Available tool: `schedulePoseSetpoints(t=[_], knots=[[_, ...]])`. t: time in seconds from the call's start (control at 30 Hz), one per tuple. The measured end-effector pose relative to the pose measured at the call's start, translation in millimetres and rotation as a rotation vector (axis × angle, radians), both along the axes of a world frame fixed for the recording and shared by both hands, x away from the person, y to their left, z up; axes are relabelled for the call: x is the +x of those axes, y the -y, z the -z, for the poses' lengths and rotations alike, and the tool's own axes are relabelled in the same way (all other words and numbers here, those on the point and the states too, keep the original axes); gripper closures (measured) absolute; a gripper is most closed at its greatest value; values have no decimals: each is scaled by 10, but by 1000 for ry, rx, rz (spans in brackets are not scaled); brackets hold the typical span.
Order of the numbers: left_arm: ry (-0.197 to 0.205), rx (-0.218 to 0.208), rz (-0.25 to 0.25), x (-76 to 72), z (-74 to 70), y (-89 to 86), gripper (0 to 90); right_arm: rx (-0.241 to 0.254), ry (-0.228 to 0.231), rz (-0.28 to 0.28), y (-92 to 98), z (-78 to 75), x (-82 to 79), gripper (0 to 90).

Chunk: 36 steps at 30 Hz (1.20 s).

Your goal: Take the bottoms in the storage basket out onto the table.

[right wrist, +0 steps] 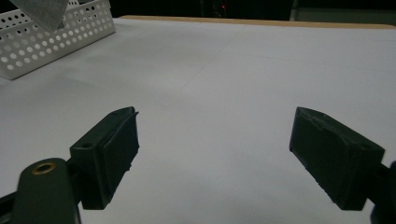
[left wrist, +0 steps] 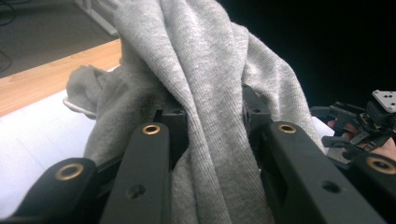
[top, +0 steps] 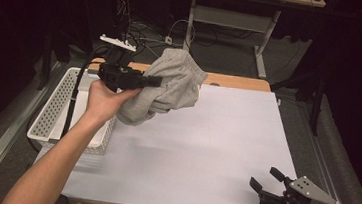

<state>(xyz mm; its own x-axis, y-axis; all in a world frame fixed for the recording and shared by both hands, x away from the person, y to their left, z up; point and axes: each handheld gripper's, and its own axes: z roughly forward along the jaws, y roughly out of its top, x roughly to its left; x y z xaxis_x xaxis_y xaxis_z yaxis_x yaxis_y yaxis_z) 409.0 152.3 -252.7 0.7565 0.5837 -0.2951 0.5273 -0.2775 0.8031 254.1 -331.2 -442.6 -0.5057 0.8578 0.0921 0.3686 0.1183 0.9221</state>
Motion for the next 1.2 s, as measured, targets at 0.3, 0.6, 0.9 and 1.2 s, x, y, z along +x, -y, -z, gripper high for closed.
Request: schedulePoseSetpoints(t=[0.3,0.6,0.9,1.2], knots=[[4,25,5,24,83,132,687,1,-2,-1,2,0,-1,160],[-6,56,12,57,220,266,685,2,-3,-2,1,1,0,160],[-17,62,11,90,327,334,685,0,-6,-3,2,3,3,161],[-30,61,19,112,381,408,684,4,-10,-2,3,6,6,160]])
